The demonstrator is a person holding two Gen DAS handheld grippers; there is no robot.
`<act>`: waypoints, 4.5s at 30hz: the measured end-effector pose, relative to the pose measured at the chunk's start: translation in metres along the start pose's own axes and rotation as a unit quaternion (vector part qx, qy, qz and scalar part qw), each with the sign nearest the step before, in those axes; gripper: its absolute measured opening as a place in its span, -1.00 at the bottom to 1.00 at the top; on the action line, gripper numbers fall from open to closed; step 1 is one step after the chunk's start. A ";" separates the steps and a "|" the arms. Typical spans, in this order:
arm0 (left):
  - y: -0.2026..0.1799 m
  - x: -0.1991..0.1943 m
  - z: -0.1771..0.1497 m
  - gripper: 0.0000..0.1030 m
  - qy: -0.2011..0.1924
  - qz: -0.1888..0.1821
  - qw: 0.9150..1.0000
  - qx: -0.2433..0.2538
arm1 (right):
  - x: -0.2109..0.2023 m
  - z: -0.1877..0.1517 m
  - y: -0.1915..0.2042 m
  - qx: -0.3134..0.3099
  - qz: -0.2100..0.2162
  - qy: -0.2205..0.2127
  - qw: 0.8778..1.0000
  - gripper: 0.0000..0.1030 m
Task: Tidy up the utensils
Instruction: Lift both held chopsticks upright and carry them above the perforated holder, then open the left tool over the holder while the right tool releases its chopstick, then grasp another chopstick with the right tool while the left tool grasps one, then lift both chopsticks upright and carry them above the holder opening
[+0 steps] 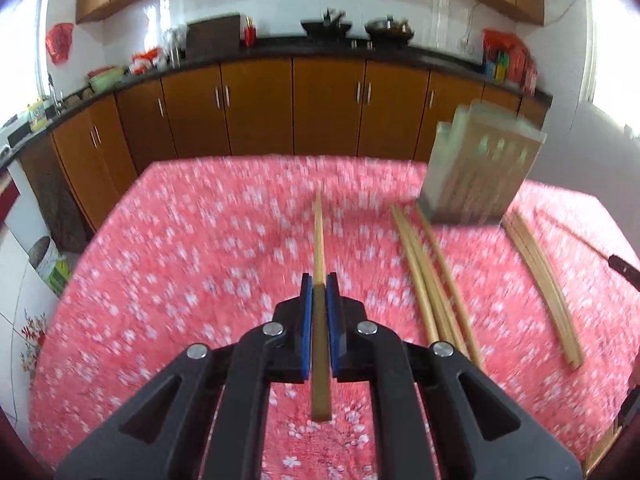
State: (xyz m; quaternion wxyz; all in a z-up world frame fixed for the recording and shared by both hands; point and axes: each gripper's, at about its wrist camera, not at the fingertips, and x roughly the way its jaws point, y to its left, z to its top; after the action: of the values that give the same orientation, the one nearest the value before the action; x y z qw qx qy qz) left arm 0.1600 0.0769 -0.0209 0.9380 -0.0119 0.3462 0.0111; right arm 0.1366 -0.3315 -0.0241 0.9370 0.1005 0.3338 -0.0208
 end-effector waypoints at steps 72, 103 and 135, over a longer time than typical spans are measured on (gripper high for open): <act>-0.019 0.003 0.022 0.29 -0.020 -0.010 1.000 -0.015 | 0.043 0.009 0.026 0.003 0.055 0.062 0.997 -0.66; -0.076 0.062 -0.045 -0.61 0.111 -0.064 0.991 0.036 | 0.058 -0.038 0.027 -0.028 0.012 0.109 0.994 -0.85; -0.011 0.070 -0.034 -0.74 0.093 -0.019 0.995 -0.010 | 0.074 -0.026 0.012 -0.028 -0.014 0.092 0.995 -0.83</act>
State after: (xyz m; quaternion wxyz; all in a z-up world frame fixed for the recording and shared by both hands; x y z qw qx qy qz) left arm 0.1917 0.0657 -0.0924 0.9015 -0.0286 0.4318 -0.0045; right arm 0.1793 -0.3129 -0.0883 0.9045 0.0707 0.4203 -0.0154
